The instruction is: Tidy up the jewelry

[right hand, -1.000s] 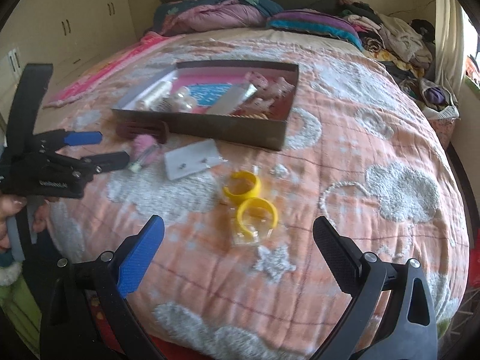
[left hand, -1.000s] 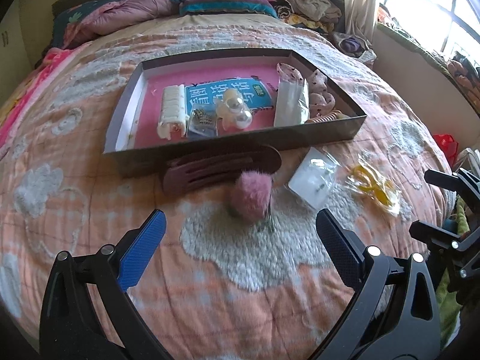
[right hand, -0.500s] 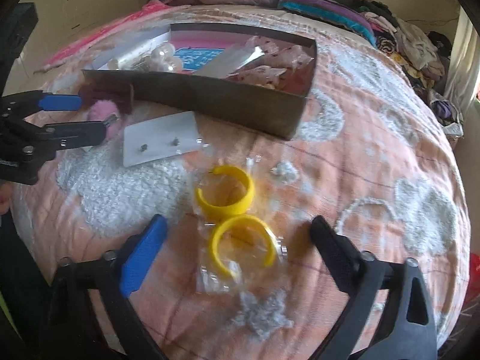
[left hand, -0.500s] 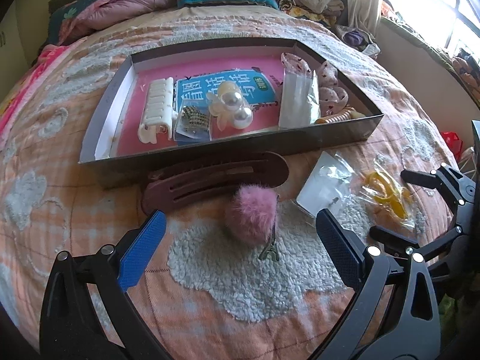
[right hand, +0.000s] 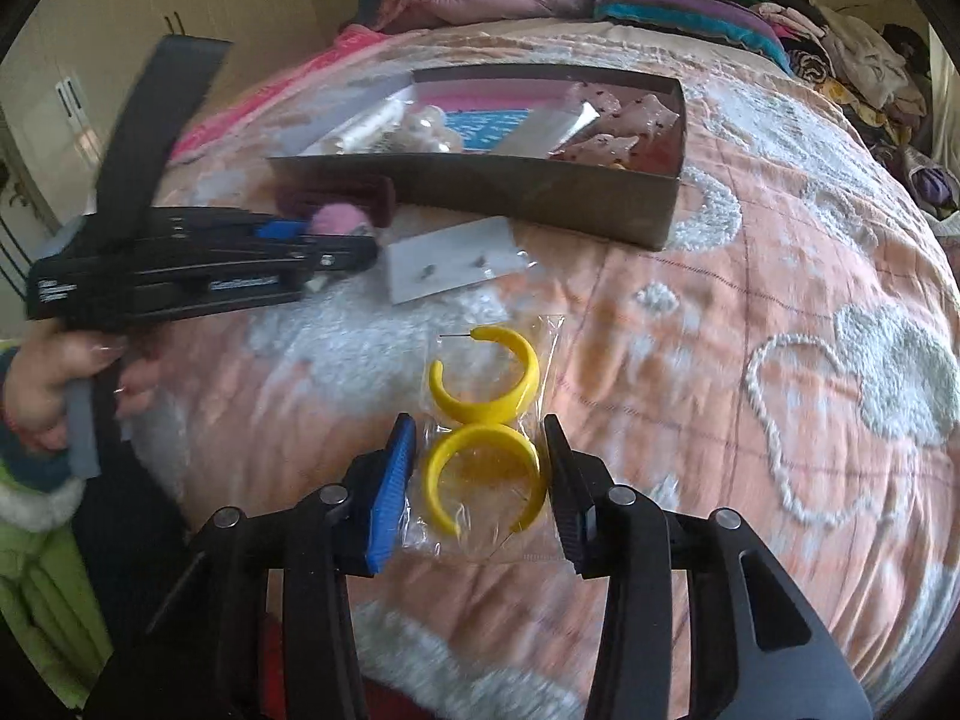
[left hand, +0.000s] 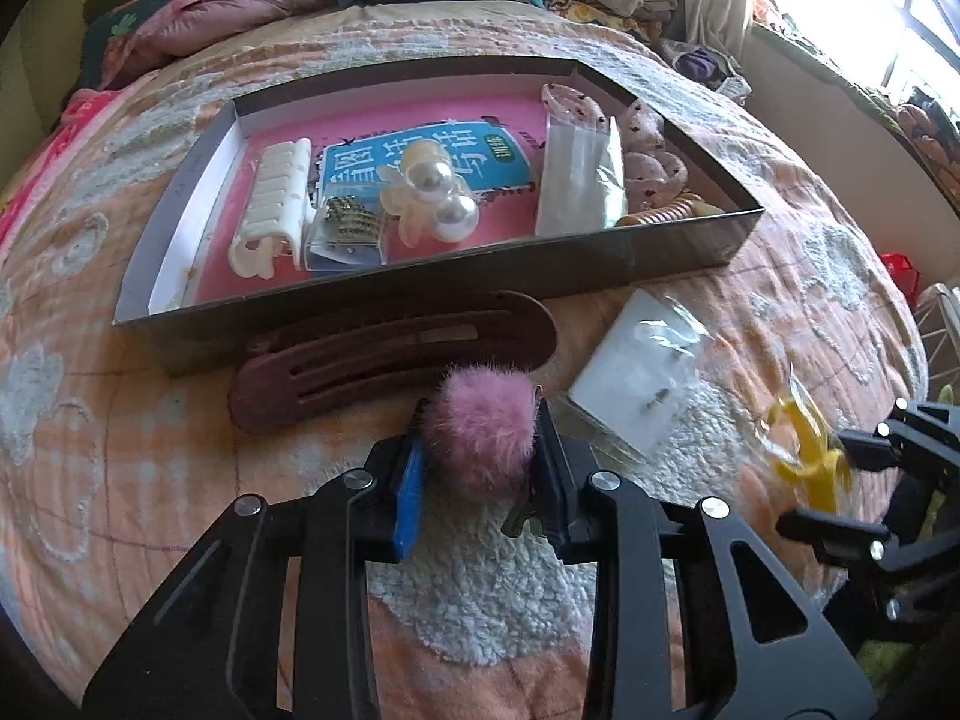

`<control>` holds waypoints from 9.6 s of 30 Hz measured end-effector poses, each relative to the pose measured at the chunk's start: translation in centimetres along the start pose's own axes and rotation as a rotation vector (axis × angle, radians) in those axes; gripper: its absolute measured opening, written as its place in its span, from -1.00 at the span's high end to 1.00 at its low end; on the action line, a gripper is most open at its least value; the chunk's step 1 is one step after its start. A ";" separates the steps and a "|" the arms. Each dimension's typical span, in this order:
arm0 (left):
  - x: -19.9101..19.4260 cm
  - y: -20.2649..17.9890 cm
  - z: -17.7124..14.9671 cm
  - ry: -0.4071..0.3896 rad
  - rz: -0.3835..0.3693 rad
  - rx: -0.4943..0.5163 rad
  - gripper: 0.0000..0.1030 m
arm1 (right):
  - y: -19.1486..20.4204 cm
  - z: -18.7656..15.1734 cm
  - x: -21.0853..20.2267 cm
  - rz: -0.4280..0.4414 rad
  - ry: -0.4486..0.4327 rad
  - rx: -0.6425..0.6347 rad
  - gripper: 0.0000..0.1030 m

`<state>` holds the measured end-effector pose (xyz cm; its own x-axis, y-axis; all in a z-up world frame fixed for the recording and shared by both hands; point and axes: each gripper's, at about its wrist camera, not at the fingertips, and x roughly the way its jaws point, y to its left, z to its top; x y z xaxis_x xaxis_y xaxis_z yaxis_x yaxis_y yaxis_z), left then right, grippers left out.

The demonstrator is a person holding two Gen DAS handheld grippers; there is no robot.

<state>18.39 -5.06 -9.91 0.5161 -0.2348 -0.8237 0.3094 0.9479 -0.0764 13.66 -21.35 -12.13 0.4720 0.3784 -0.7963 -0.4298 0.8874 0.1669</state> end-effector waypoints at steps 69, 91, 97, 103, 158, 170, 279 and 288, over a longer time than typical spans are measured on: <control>-17.0 -4.1 8.5 -0.372 -0.019 0.069 0.56 | 0.8 6.6 -21.0 -0.096 -0.525 -0.021 0.21; -9.7 -2.4 12.3 -0.298 -0.028 0.039 0.56 | -1.7 13.3 -13.1 -0.094 -0.430 0.001 0.20; -6.6 -1.5 12.6 -0.245 -0.025 0.025 0.56 | -3.0 13.9 -8.5 -0.089 -0.352 0.030 0.20; -3.4 -0.7 12.4 -0.192 -0.029 0.012 0.56 | -4.1 14.0 -3.6 -0.086 -0.267 0.049 0.20; -0.1 8.3 1.6 -0.045 -0.100 -0.168 -0.23 | 1.7 5.3 4.5 -0.024 -0.015 -0.060 -0.25; -3.7 6.2 1.3 -0.119 -0.108 -0.080 0.64 | 1.4 3.7 -2.1 -0.054 -0.116 -0.001 -0.24; -14.8 -3.5 -5.5 -0.198 0.118 -0.128 -0.82 | 3.3 -2.5 -14.6 -0.183 -0.353 0.142 -0.92; -15.1 -3.4 -5.5 -0.200 0.125 -0.130 -0.82 | 3.4 -2.4 -15.0 -0.188 -0.359 0.142 -0.92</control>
<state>5.16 -3.58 -0.30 0.6955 -0.1399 -0.7048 0.1345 0.9889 -0.0636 3.26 -24.62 -1.06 0.7808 0.2521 -0.5717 -0.2121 0.9676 0.1370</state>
